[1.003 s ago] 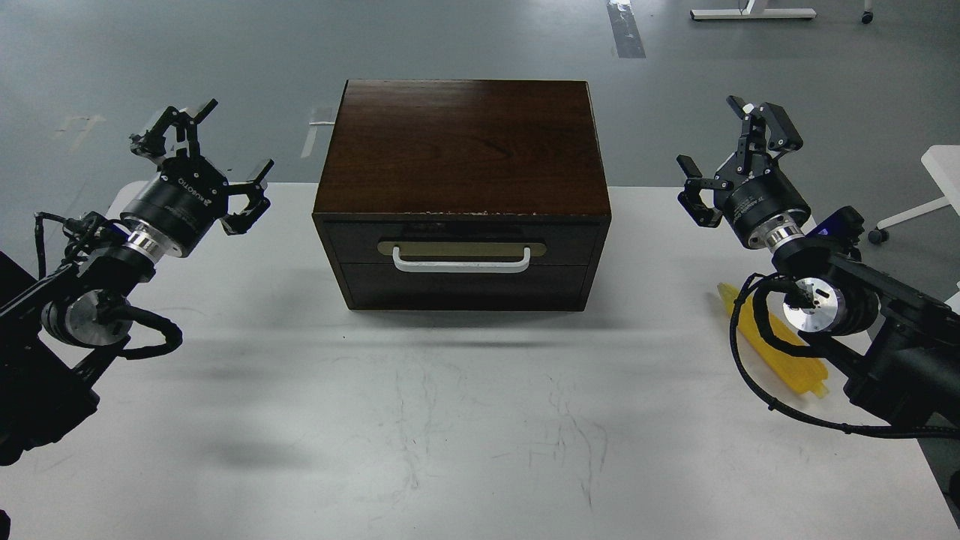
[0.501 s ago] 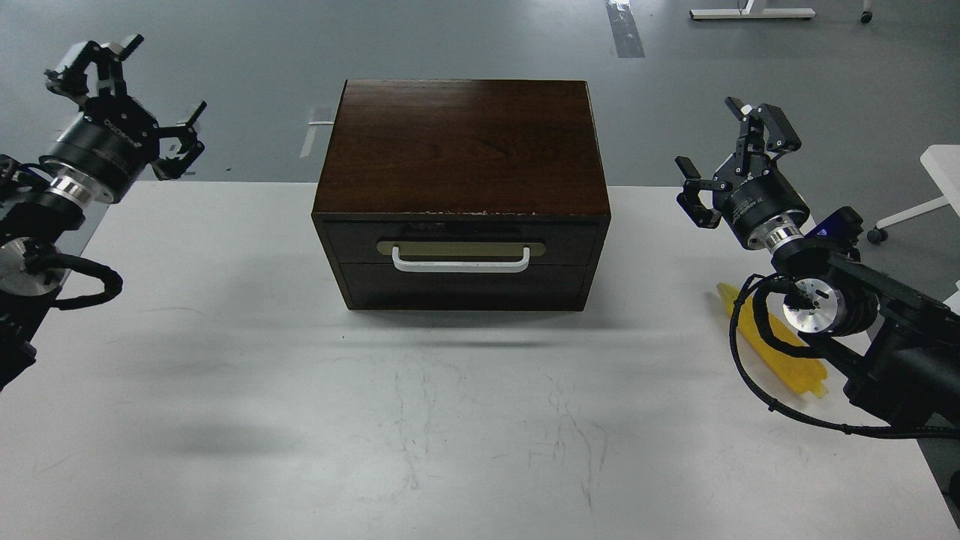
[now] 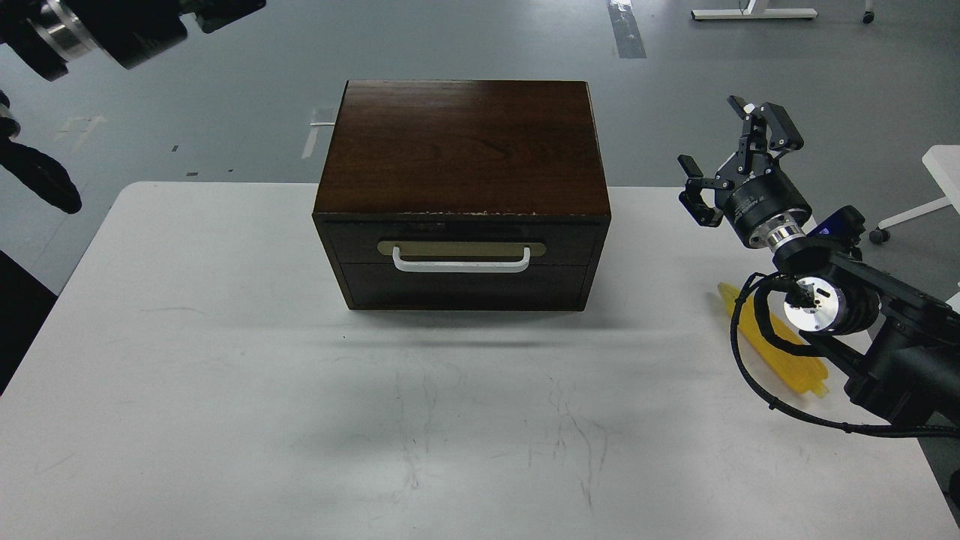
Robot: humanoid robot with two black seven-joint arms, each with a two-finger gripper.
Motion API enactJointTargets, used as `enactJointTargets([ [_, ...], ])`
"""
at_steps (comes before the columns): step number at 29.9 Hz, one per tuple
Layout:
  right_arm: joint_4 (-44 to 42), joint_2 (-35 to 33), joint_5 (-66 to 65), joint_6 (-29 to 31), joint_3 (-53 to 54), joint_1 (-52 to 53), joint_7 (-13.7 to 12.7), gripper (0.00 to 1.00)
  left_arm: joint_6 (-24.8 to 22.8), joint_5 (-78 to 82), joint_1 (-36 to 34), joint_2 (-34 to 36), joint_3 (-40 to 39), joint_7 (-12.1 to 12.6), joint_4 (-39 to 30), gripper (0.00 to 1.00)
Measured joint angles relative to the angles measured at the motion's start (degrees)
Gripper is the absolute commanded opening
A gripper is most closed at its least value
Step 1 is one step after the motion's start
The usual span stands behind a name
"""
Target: Put corn in drawer with both arms
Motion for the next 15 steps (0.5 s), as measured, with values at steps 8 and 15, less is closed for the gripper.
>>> enactJointTargets([
  [8, -0.02, -0.93, 0.00, -0.11, -0.07, -0.01, 0.00, 1.00, 0.02, 36.80, -5.54, -11.09, 7.24, -3.37, -3.39, 0.98],
  [15, -0.27, -1.35, 0.00, -0.18, -0.07, -0.15, 0.00, 1.00, 0.03, 53.57, -16.80, -13.25, 30.97, -3.49, -1.63, 0.98],
])
